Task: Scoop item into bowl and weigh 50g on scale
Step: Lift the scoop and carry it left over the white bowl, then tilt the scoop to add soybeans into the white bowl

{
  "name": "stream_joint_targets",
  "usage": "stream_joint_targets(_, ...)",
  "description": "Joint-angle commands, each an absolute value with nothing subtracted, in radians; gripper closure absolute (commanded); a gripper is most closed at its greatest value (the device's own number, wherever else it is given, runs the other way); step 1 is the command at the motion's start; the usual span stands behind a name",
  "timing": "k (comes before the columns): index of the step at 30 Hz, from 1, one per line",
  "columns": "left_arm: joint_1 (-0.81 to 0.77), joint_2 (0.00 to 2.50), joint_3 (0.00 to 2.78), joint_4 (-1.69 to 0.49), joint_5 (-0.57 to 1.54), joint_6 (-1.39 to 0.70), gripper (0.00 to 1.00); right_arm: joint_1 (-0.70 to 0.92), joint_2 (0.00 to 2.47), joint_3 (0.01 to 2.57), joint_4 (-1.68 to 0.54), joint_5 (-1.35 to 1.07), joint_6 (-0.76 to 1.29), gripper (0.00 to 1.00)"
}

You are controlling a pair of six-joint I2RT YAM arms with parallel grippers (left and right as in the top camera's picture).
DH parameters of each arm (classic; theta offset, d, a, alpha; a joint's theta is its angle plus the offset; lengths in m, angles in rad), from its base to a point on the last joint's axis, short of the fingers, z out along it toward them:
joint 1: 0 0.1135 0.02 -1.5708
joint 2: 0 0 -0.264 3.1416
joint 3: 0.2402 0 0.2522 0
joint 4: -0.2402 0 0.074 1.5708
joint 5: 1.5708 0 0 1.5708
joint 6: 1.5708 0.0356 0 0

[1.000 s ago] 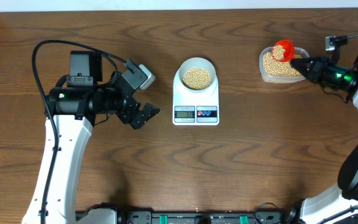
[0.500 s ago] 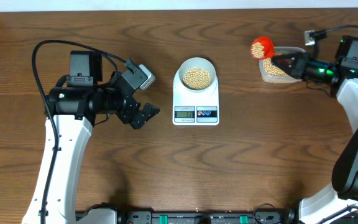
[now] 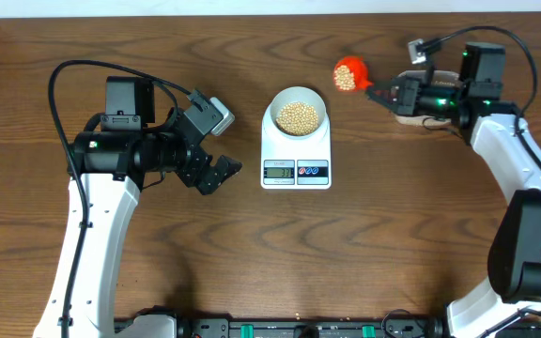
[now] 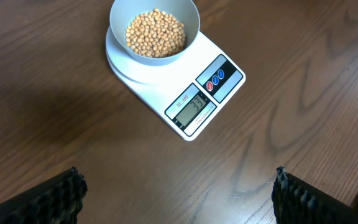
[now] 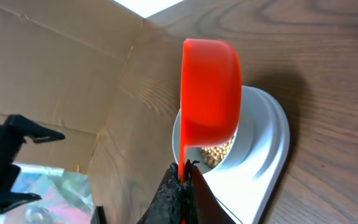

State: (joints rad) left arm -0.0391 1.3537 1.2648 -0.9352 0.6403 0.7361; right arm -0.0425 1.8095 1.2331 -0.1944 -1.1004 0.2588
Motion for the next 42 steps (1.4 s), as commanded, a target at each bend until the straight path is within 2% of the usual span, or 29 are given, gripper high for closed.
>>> stream_joint_targets(1, -0.035, 1.345, 1.293, -0.937, 0.635, 0.731, 0.02, -0.002, 1.820, 1.228, -0.192, -1.090, 0.171, 0.99)
stream_joint_targets(8, -0.035, 1.345, 1.293, -0.937, 0.635, 0.731, 0.02, 0.062, 1.820, 1.228, -0.200, -1.070, -0.011, 0.99)
stream_joint_targets(22, -0.035, 1.345, 1.293, -0.937, 0.635, 0.731, 0.02, 0.216, 1.820, 1.228, -0.240, -0.719, -0.245, 0.99)
stream_joint_targets(42, -0.035, 1.345, 1.293, -0.937, 0.635, 0.731, 0.02, 0.224, 1.820, 1.228, -0.240, -0.686, -0.268, 0.99)
